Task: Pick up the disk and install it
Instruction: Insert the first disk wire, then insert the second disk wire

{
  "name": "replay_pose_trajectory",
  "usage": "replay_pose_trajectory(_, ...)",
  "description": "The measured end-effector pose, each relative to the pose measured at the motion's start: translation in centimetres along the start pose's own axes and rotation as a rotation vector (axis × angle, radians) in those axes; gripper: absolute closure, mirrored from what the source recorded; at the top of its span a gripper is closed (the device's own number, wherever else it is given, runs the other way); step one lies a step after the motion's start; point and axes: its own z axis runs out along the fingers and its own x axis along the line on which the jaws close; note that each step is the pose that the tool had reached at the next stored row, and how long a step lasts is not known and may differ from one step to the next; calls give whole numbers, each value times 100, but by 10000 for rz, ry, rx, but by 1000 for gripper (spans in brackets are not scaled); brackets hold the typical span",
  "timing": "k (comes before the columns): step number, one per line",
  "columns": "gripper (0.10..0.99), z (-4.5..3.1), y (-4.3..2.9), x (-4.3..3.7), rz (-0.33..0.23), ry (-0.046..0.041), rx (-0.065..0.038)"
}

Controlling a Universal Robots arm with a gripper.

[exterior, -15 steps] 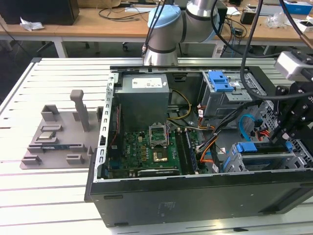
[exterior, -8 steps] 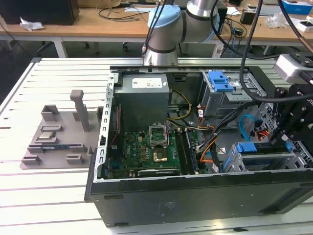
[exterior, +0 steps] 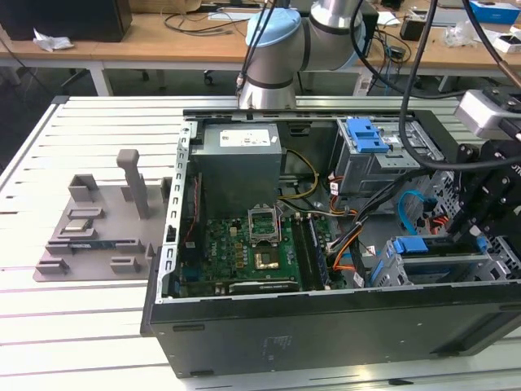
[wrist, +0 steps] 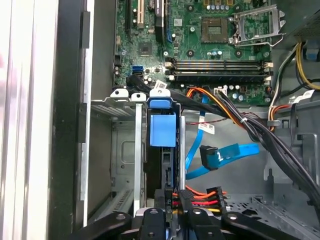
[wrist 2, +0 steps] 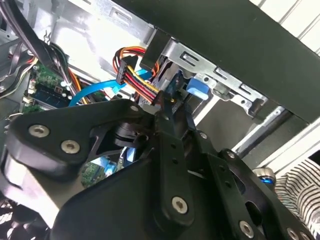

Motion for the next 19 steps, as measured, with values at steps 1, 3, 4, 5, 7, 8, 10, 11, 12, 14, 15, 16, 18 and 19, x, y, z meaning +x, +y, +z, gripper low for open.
replay_pose_trajectory(1, 843, -39, 3, 1, 0, 3, 1)
replay_pose_trajectory(3, 843, -144, 12, -1, 0, 8, 0)
replay_pose_trajectory(4, 843, -169, 14, -5, 1, 14, 0)
replay_pose_trajectory(5, 859, -221, 18, -9, 1, 21, 0)
replay_pose_trajectory(7, 980, -293, 24, -11, 2, 27, 1)
replay_pose_trajectory(8, 980, -328, 27, -10, 1, 26, 0)
replay_pose_trajectory(10, 980, -385, 32, -10, 1, 26, 0)
replay_pose_trajectory(11, 980, -404, 33, -9, 2, 26, 0)
replay_pose_trajectory(12, 980, -426, 35, -8, 2, 25, 0)
replay_pose_trajectory(14, 980, -429, 35, -8, 2, 24, 0)
replay_pose_trajectory(15, 980, -430, 35, -8, 1, 24, 0)
replay_pose_trajectory(16, 980, -430, 35, -8, 2, 24, 0)
replay_pose_trajectory(18, 980, -432, 36, -8, 2, 26, 0)
replay_pose_trajectory(19, 980, -432, 35, -8, 1, 25, 0)
